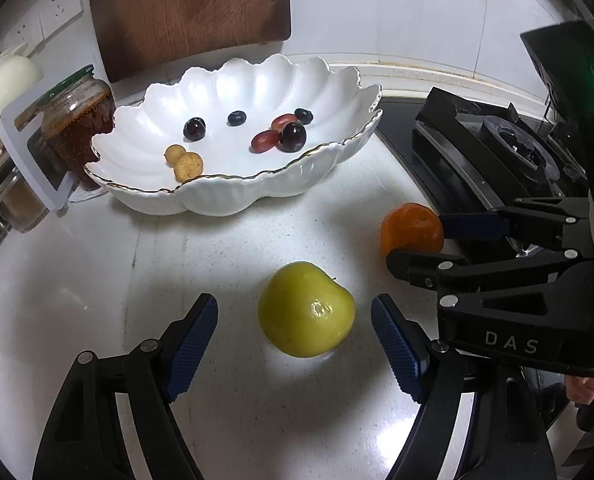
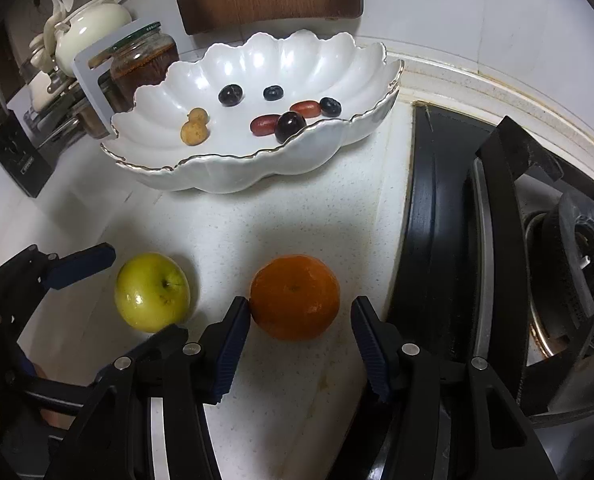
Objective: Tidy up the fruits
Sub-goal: 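Grasp the orange tangerine with the right tool while the left tool grasps the green apple, then lift the tangerine and apple and carry them over the white bowl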
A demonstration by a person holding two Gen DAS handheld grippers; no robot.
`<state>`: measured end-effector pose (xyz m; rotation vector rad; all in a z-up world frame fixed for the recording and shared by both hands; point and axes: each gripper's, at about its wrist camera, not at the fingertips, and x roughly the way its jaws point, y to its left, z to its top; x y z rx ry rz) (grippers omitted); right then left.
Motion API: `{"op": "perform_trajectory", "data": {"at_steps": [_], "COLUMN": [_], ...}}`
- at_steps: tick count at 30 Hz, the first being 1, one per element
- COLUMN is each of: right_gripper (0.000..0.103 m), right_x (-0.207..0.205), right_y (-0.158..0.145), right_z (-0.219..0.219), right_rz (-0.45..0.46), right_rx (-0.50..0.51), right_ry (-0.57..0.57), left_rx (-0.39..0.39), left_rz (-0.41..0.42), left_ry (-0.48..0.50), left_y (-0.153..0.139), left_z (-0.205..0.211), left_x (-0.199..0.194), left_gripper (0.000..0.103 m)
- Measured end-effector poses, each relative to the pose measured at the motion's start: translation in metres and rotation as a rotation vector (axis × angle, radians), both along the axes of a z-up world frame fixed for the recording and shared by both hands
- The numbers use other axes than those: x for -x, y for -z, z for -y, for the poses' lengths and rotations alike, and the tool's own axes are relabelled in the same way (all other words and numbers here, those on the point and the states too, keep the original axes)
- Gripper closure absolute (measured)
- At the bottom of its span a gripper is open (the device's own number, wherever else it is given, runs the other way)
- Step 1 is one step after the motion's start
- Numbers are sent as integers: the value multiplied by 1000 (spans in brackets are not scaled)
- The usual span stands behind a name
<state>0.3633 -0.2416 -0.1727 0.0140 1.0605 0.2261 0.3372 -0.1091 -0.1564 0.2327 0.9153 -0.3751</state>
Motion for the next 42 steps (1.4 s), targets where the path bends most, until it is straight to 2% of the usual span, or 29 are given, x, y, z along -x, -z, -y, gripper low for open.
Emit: {"op": "perform_trajectory", "data": {"at_steps": [3,6,16,23,42], "right_gripper": [56,57,59,59,59], "right_x": [1,2,8,18,59], "right_y": [1,0,-1,-7,-66], "right_z": [0,-2,-1,1,-2], "right_rz": [2,8,19,37,205], "right_rx": [-12,-5,-18,-21,-20], "right_ry": [-6,-9,15,26,29], "left_rx": [2,8,55,68,132], "left_rz": [-3,-22,-39,-18,107], "left_ry": [10,25,2,-39,-110], "left_y": [2,5,4,-8,-65], "left_z": [1,2,-6,-14,-36], "left_x": [-1,-1,1,9,37], "left_gripper": [39,54,54,54,54]}}
